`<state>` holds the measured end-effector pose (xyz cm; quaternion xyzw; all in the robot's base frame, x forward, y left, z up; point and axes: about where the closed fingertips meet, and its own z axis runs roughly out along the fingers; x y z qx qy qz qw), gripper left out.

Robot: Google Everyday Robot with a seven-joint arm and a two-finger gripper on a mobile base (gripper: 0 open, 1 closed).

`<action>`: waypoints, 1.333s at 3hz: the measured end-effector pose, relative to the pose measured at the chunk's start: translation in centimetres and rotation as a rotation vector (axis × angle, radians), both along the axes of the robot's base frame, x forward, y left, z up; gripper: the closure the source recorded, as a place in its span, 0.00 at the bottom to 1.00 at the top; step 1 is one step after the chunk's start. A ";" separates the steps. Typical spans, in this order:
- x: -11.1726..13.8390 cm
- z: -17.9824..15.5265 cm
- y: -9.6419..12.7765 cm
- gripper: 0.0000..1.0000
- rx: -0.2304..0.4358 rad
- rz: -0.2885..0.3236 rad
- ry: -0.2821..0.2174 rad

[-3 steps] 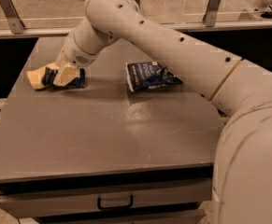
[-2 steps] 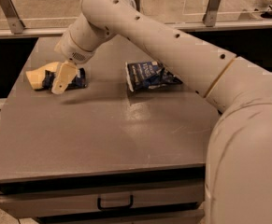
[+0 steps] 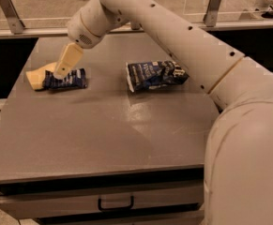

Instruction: Move rxbar blueberry near sponge

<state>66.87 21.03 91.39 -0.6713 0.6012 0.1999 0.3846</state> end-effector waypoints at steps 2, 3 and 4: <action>3.3 2.6 -4.1 0.00 0.024 -0.196 -0.054; 3.4 2.4 -4.0 0.00 0.028 -0.221 -0.031; 3.4 2.4 -4.0 0.00 0.028 -0.221 -0.030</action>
Offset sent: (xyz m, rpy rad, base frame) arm 0.0543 -0.0868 0.0416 -0.0304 -0.0852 -0.4395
